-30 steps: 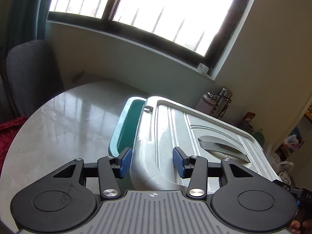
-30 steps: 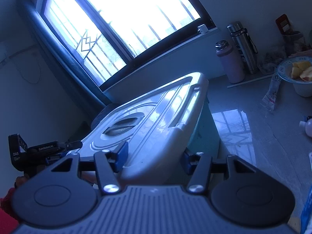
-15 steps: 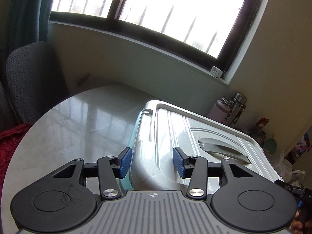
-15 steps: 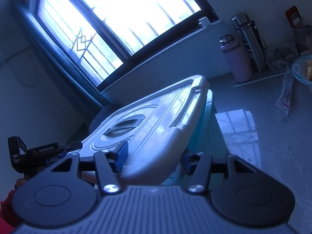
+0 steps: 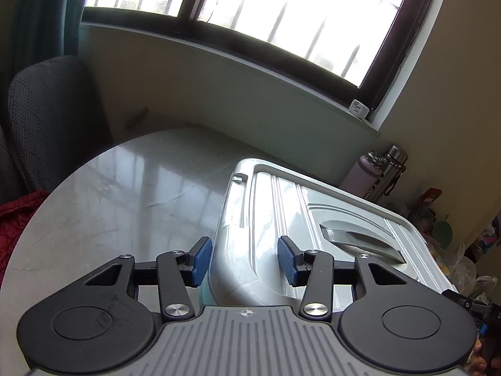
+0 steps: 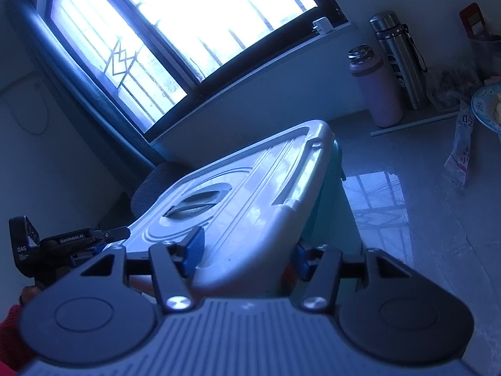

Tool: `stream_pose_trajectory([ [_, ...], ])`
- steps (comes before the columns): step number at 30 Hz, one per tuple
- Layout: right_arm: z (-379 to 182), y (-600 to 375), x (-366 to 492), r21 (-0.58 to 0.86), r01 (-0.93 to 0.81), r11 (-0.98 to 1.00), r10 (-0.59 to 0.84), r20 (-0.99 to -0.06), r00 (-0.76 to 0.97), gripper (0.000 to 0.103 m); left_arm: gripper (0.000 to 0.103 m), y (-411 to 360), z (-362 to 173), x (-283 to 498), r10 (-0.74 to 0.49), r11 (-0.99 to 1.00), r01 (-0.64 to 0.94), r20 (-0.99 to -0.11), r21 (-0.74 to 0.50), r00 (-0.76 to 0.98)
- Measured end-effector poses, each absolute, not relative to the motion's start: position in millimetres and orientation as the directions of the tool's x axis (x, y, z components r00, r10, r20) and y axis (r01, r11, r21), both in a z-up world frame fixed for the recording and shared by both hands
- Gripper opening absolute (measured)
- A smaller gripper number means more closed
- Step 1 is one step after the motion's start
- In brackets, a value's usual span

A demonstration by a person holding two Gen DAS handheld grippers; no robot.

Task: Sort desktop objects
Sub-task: 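Carry the white lid with both tools over the teal bin opening, then lower the white lid onto the bin rim with both tools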

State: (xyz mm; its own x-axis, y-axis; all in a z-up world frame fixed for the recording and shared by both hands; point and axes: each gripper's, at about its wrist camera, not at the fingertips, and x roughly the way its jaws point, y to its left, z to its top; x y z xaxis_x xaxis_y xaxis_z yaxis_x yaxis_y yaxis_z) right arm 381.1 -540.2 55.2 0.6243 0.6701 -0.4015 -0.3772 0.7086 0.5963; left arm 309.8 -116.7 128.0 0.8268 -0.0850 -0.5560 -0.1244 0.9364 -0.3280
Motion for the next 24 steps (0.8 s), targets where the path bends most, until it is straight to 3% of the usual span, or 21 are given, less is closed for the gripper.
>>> stream_pose_trajectory([
  [6,63.3,-521.5,372.6,0.451,-0.415,0.790,0.606,-0.474,0.639,0.071,0.049,-131.2,135.1,311.5,-0.050,0.971,-0.091,-0.559,-0.222,0.827],
  [10,64.9,-520.6,374.5,0.456,-0.376,0.806,0.582,-0.496,0.645,0.075,0.049,-129.1,136.9,312.6,-0.042,0.972,-0.098,-0.567,-0.214,0.823],
  [12,69.2,-517.8,372.6,0.384,-0.348,0.855,0.514,-0.543,0.664,0.080,0.049,-126.8,136.7,312.2,-0.038,0.970,-0.106,-0.570,-0.217,0.821],
  [24,69.9,-523.2,370.3,0.346,-0.331,0.878,0.477,-0.565,0.673,0.081,0.049,-129.7,134.9,313.7,-0.037,0.972,-0.107,-0.583,-0.210,0.812],
])
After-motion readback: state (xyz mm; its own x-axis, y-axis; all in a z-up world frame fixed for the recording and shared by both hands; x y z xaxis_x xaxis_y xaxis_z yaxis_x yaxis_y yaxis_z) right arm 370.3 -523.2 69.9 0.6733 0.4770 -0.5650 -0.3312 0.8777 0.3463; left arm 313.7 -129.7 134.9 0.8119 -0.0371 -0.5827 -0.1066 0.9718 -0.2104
